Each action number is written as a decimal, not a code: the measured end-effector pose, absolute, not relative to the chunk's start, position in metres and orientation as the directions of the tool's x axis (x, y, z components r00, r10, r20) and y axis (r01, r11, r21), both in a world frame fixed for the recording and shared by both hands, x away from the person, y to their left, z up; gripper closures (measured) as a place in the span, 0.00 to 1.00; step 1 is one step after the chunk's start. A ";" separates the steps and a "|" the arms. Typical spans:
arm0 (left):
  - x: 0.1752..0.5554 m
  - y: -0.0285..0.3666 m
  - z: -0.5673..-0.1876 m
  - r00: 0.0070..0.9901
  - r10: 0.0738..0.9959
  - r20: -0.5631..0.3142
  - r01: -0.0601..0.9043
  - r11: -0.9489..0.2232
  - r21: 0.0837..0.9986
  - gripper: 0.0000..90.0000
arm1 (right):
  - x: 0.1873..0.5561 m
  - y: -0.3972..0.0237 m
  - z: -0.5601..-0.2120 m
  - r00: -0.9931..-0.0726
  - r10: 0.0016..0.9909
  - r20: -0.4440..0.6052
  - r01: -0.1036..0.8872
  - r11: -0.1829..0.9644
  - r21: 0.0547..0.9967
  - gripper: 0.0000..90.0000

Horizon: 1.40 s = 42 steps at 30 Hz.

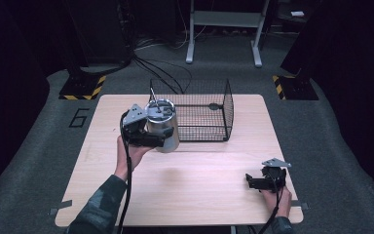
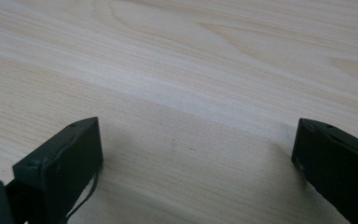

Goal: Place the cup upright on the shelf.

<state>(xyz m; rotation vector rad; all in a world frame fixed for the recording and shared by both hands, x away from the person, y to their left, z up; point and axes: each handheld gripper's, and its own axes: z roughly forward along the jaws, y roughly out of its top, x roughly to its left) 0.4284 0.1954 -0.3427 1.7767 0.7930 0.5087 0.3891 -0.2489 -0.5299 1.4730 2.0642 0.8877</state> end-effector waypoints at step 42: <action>0.520 0.168 -0.328 0.596 0.803 -0.012 0.281 -0.195 0.940 0.04 | 0.389 -0.249 -0.530 -0.332 0.943 0.006 0.652 0.225 0.724 0.02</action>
